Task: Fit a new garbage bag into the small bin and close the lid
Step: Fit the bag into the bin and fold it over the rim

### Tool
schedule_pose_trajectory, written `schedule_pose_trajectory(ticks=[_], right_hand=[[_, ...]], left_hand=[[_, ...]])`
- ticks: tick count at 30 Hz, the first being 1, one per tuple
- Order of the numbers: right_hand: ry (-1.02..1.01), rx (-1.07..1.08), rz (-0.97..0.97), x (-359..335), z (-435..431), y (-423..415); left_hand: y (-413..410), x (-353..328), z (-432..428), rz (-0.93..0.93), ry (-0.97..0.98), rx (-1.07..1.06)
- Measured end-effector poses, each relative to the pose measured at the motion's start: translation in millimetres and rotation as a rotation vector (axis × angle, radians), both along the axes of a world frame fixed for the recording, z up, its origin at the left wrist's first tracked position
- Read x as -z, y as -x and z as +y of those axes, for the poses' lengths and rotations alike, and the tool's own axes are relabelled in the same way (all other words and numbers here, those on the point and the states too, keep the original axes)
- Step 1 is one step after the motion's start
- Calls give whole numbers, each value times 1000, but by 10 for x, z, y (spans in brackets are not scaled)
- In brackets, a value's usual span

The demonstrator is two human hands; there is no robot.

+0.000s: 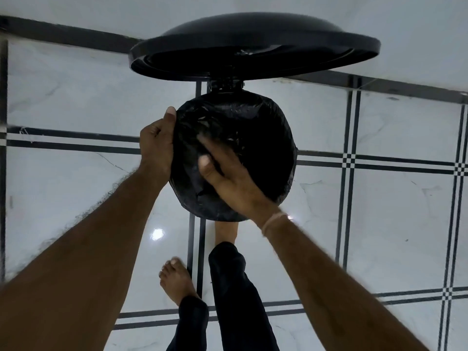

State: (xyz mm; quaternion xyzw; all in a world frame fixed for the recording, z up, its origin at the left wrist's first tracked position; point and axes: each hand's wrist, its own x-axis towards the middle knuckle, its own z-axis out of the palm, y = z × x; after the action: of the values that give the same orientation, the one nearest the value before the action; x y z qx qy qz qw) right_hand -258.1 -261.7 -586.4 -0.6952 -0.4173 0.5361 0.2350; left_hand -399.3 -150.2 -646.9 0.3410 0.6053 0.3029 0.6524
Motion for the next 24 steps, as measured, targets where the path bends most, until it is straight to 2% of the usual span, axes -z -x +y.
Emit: schedule_pose_trajectory(ticks=[2, 7, 14, 19, 24], right_hand=[[93, -110, 33, 104, -9, 194], [443, -68, 91, 421, 93, 194], [309, -80, -124, 409, -118, -159], [532, -123, -196, 493, 81, -500], [371, -117, -240, 343, -10, -454]], left_hand=[[-4, -15, -6, -12, 16, 9], [-19, -35, 3, 42, 14, -24], [-39, -65, 4, 0, 15, -38], [-74, -131, 11, 68, 24, -57], [-47, -311, -115, 119, 52, -66]])
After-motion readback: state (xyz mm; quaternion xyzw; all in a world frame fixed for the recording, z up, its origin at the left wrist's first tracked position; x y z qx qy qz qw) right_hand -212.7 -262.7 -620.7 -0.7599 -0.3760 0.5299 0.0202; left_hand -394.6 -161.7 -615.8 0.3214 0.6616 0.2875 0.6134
